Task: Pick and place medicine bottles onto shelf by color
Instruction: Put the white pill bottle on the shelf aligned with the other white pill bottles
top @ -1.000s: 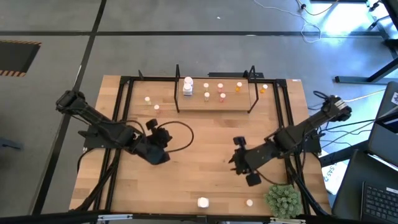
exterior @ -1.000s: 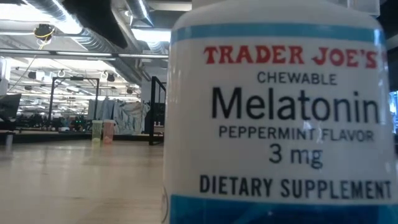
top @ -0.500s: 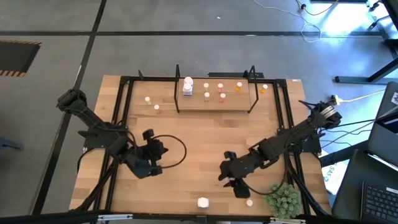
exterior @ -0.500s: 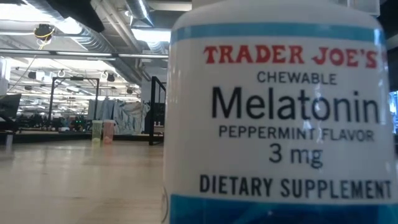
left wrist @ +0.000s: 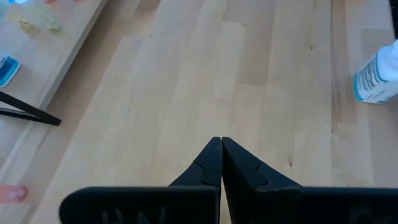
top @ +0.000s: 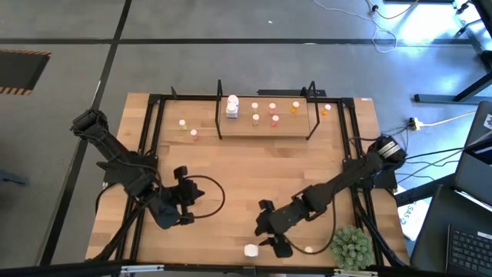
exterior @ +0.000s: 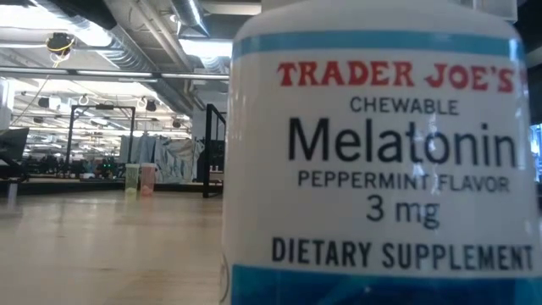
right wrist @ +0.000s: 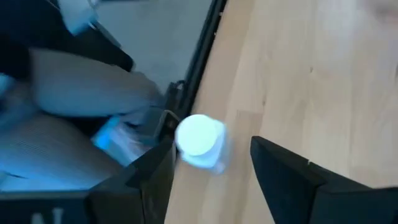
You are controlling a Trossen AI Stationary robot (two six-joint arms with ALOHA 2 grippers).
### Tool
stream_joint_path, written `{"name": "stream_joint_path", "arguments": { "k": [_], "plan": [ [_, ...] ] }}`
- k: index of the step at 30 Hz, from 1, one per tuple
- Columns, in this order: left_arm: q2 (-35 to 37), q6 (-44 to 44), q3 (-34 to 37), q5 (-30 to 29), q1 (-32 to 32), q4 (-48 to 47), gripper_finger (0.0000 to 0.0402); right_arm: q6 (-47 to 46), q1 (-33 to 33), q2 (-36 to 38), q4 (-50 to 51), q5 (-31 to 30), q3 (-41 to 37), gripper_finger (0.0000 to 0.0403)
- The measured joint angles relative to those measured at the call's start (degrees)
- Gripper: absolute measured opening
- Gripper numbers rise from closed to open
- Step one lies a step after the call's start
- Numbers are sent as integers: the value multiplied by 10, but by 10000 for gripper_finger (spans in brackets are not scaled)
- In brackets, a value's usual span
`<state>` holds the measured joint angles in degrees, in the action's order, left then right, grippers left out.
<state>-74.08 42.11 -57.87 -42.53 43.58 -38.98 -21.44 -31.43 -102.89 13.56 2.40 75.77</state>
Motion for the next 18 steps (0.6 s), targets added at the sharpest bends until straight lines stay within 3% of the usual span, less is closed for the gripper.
{"name": "stream_joint_path", "arguments": {
  "k": [6, 18],
  "plan": [
    [0, 0, 0, 0, 5, 0, 0, 136, -17, -52, -2, -43, 40, 211],
    [0, 0, 0, 0, 5, 0, 0, 145, -18, -92, 0, -38, 50, 211]
  ]
}}
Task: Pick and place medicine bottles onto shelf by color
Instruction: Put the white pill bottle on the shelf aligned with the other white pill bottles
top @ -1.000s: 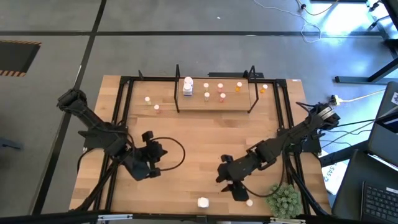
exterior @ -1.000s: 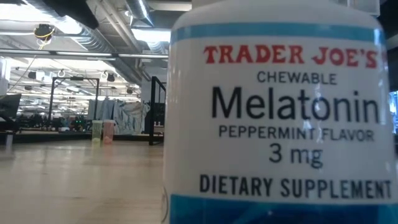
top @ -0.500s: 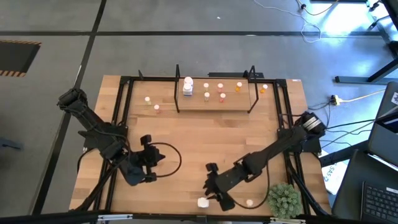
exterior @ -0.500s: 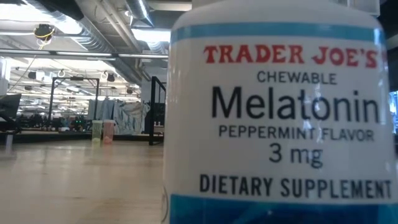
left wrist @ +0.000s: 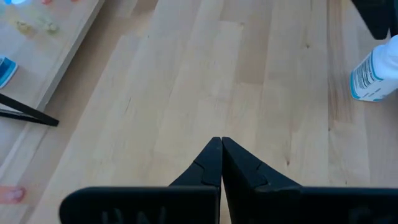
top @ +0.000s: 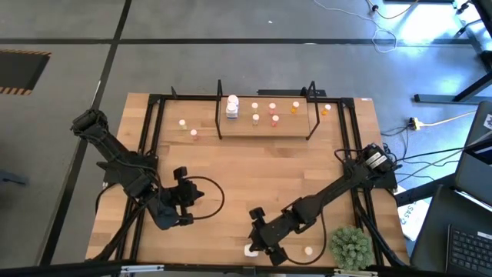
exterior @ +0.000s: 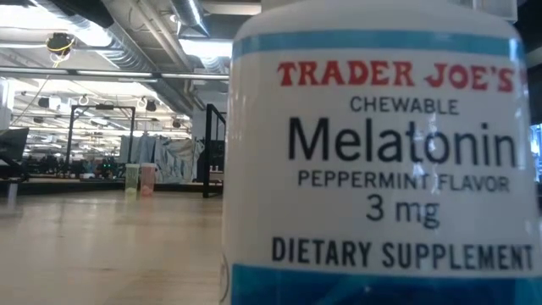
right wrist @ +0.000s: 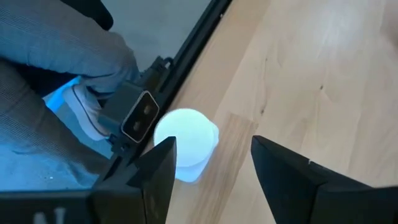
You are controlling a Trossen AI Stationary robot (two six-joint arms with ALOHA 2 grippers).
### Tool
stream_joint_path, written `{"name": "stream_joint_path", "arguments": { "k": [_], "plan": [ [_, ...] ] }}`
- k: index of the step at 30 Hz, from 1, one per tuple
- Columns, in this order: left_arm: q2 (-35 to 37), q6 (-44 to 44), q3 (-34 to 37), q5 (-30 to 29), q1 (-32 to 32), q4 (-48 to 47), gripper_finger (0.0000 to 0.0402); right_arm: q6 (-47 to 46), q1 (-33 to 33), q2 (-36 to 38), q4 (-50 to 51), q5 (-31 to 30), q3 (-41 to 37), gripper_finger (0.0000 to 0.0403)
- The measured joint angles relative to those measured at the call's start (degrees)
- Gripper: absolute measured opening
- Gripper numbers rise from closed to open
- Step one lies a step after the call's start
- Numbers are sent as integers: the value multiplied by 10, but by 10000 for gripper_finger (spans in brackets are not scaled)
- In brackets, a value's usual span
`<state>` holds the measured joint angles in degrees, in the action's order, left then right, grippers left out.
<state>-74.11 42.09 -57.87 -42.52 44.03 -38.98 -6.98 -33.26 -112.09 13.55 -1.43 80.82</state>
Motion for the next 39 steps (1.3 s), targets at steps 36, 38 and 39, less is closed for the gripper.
{"name": "stream_joint_path", "arguments": {
  "k": [36, 38, 39],
  "plan": [
    [0, -2, 0, 0, 0, 0, 0, 25, -5, -28, -31, 50, -5, 211],
    [0, -2, 0, 0, 0, 0, 0, 14, -5, -28, -29, 57, -5, 211],
    [0, -2, 0, 0, 0, 0, 0, 13, -5, -28, -29, 56, -5, 211]
  ]
}}
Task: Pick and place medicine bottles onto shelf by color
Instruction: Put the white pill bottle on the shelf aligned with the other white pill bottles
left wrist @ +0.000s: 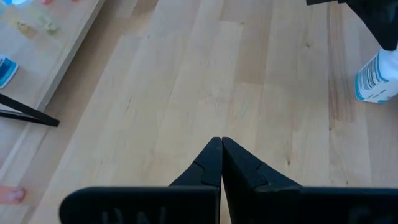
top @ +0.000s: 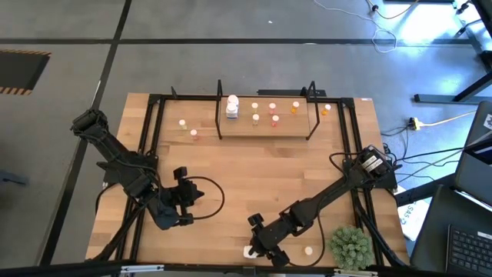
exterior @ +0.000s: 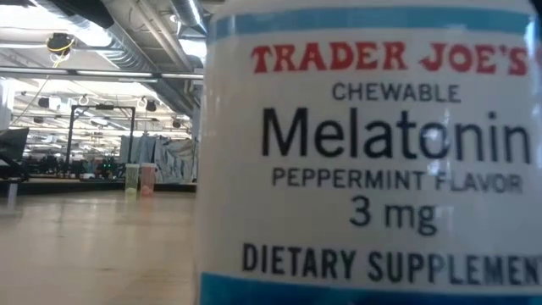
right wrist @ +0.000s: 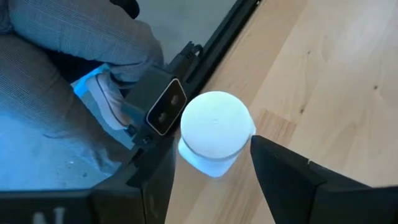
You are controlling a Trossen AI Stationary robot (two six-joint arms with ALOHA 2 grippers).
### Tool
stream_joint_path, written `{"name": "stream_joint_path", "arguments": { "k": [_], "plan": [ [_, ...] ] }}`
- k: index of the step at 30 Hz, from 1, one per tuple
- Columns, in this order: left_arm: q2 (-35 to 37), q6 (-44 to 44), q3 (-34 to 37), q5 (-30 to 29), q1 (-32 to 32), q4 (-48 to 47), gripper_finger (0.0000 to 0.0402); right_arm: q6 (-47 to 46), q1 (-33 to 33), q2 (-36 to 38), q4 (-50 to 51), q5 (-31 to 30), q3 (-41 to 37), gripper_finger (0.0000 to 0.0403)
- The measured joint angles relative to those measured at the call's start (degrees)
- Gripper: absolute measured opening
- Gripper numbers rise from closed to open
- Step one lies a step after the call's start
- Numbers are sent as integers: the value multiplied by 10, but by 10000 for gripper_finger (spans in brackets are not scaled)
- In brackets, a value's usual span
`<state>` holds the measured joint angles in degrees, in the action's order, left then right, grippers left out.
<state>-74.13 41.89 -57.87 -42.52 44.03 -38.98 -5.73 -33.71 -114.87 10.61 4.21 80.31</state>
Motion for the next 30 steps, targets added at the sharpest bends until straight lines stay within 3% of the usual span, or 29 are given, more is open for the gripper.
{"name": "stream_joint_path", "arguments": {
  "k": [9, 30],
  "plan": [
    [0, 0, 0, 0, 0, 0, 0, -25, 0, 0, -1, -30, 0, 211],
    [0, 0, 0, 0, 0, 0, 0, -28, 0, -19, -45, -19, 0, 211]
  ]
}}
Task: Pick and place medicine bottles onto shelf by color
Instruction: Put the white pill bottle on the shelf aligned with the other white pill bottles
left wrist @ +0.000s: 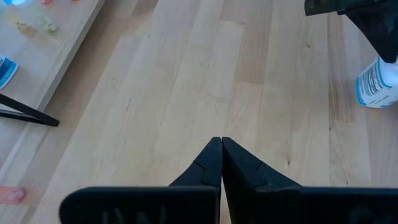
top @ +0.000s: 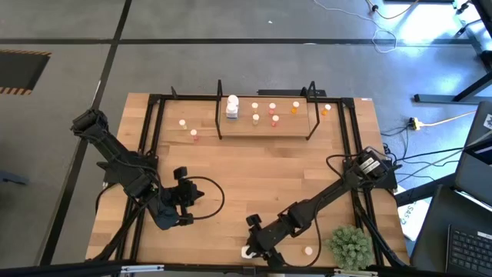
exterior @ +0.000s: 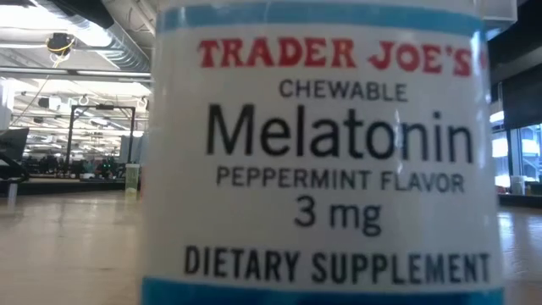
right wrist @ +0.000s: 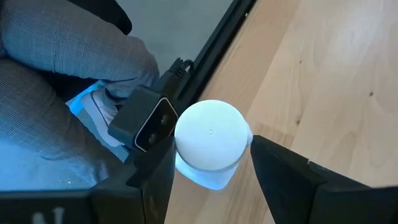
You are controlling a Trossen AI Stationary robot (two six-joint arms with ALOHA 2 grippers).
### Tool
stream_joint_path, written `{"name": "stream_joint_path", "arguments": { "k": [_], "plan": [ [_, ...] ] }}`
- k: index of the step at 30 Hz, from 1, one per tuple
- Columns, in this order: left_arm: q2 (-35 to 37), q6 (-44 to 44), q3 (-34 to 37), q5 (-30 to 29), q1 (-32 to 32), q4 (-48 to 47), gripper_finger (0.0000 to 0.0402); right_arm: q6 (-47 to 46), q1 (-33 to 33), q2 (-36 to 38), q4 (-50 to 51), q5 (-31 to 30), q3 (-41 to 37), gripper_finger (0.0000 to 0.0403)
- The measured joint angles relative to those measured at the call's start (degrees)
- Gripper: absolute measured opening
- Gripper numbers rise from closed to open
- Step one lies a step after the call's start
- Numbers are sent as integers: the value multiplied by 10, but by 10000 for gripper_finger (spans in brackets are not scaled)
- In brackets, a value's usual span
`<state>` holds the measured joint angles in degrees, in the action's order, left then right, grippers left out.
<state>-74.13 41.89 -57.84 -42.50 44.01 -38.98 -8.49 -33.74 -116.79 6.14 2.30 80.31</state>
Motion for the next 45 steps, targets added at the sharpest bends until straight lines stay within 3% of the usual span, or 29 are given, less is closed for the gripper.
{"name": "stream_joint_path", "arguments": {
  "k": [45],
  "plan": [
    [0, 0, 0, 0, 0, 0, 0, 43, -3, -1, -9, -1, 0, 211]
  ]
}}
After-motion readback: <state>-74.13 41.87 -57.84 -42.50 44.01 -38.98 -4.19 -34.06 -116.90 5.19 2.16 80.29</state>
